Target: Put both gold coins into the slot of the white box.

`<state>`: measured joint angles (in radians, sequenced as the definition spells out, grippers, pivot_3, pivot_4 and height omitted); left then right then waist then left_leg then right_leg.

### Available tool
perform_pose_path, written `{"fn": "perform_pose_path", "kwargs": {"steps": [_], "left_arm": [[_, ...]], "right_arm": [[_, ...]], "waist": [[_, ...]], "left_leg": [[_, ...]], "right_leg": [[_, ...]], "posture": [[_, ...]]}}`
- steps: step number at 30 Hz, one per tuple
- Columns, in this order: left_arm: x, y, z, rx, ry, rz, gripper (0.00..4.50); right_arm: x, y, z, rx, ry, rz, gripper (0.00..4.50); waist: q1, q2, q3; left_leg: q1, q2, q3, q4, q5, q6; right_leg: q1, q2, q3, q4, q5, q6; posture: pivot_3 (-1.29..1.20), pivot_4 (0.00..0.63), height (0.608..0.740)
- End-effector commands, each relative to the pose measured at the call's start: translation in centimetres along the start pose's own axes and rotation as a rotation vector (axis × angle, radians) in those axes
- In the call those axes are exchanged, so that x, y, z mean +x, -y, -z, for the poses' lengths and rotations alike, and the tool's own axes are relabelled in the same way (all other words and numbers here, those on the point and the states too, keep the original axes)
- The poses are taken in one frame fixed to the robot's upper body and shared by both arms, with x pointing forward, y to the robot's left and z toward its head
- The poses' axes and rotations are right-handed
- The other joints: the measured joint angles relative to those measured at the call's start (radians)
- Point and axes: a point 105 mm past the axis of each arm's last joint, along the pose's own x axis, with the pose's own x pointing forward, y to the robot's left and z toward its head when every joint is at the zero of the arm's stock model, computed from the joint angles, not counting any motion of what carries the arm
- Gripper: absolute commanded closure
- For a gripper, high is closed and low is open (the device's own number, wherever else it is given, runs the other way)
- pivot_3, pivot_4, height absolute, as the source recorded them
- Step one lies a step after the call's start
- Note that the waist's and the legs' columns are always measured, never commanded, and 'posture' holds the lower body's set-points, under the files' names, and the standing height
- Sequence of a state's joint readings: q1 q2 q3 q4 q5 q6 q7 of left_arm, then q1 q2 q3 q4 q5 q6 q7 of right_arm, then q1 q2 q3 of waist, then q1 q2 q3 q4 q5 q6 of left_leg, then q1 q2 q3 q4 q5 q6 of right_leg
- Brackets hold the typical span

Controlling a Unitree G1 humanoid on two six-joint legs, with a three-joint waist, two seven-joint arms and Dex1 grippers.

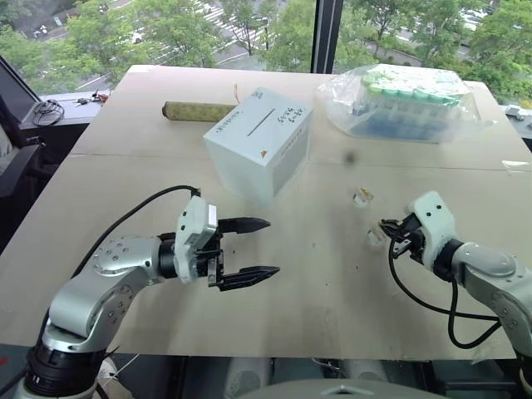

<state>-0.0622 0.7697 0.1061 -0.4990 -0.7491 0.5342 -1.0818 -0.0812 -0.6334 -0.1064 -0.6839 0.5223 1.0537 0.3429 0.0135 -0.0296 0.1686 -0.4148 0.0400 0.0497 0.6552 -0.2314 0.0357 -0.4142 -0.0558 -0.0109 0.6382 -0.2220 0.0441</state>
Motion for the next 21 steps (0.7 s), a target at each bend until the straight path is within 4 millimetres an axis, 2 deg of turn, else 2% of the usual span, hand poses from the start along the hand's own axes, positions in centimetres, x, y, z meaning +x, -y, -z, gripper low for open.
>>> {"fn": "perform_pose_path", "kwargs": {"steps": [1, 3, 8, 9, 11, 12, 13, 14, 16, 20, 21], "left_arm": [[0.4, 0.0, -1.3, -0.044, 0.052, 0.017, 0.00], [0.6, -0.1, -1.9, -0.079, 0.072, 0.027, 0.00], [1.7, -0.3, -3.7, -0.176, 0.120, 0.098, 0.00], [1.9, -0.2, -4.1, -0.193, 0.131, 0.122, 0.40], [2.5, -0.3, -4.8, -0.203, 0.146, 0.162, 0.71], [2.8, -0.4, -5.1, -0.201, 0.149, 0.172, 1.24], [3.0, -0.4, -5.3, -0.196, 0.150, 0.182, 1.24], [3.4, -0.5, -5.5, -0.197, 0.154, 0.194, 1.58], [3.9, -0.5, -5.9, -0.201, 0.162, 0.227, 1.58], [4.9, -0.5, -6.4, -0.208, 0.168, 0.268, 1.58], [5.1, -0.5, -6.6, -0.209, 0.170, 0.283, 1.82]], "right_arm": [[-1.2, 0.4, -2.1, 0.042, 0.099, -0.008, 4.46], [-1.9, -0.1, -3.1, 0.094, 0.163, -0.072, 4.46], [-4.4, -3.3, -6.8, 0.162, 0.328, -0.352, 4.46], [-4.8, -3.8, -7.5, 0.167, 0.351, -0.398, 4.50], [-5.3, -5.1, -8.7, 0.170, 0.384, -0.482, 4.50], [-5.5, -5.6, -9.1, 0.167, 0.389, -0.512, 4.50], [-5.6, -6.0, -9.4, 0.161, 0.390, -0.533, 4.50], [-5.8, -6.6, -9.7, 0.152, 0.390, -0.562, 4.50], [-6.2, -7.6, -10.2, 0.142, 0.392, -0.608, 4.50], [-6.6, -8.2, -10.9, 0.149, 0.392, -0.635, 4.50], [-6.7, -8.4, -11.0, 0.147, 0.391, -0.644, 4.50]], "waist": [[0.000, 0.000, 0.000], [0.000, 0.000, 0.000], [-0.002, 0.000, 0.000], [-0.003, 0.000, 0.000], [-0.005, 0.000, 0.000], [-0.005, 0.000, 0.000], [-0.004, 0.000, 0.000], [-0.003, 0.000, 0.000], [-0.002, 0.000, 0.000], [-0.002, 0.000, 0.000], [-0.002, 0.000, 0.000]], "left_leg": [[0.000, 0.000, 0.000, 0.000, 0.000, 0.000], [0.000, 0.000, 0.000, 0.000, 0.000, 0.000], [0.000, 0.000, -0.001, 0.000, 0.000, 0.000], [0.001, 0.000, -0.001, 0.000, 0.000, 0.000], [0.001, 0.000, -0.001, 0.000, 0.000, 0.000], [0.001, 0.000, -0.001, 0.000, 0.000, 0.000], [0.001, 0.000, -0.001, 0.000, 0.000, 0.000], [0.001, 0.000, -0.001, 0.000, 0.000, 0.000], [0.001, -0.001, -0.001, 0.000, 0.000, 0.000], [0.000, -0.001, -0.001, 0.001, 0.000, 0.000], [0.000, -0.001, -0.001, 0.001, 0.000, 0.000]], "right_leg": [[0.000, 0.000, 0.000, 0.000, 0.000, 0.000], [0.000, 0.000, 0.000, 0.000, 0.000, 0.000], [0.000, 0.000, 0.000, 0.001, 0.000, 0.001], [0.000, 0.001, 0.000, 0.002, 0.000, 0.001], [0.000, 0.001, 0.000, 0.002, 0.000, 0.001], [0.000, 0.001, 0.000, 0.002, 0.000, 0.001], [0.000, 0.001, 0.000, 0.002, 0.000, 0.000], [0.000, 0.001, 0.000, 0.003, 0.000, 0.000], [0.000, 0.001, 0.000, 0.003, 0.001, 0.000], [0.000, 0.001, 0.000, 0.002, 0.001, 0.000], [0.000, 0.001, 0.001, 0.002, 0.001, 0.001]], "posture": [[0.00, 0.150, 0.740], [0.00, 0.150, 0.740], [0.00, 0.150, 0.740], [0.00, 0.150, 0.740], [0.00, 0.150, 0.740], [0.00, 0.150, 0.740], [0.00, 0.150, 0.740], [0.00, 0.150, 0.740], [0.00, 0.150, 0.740], [0.00, 0.150, 0.740], [0.00, 0.150, 0.740]]}}
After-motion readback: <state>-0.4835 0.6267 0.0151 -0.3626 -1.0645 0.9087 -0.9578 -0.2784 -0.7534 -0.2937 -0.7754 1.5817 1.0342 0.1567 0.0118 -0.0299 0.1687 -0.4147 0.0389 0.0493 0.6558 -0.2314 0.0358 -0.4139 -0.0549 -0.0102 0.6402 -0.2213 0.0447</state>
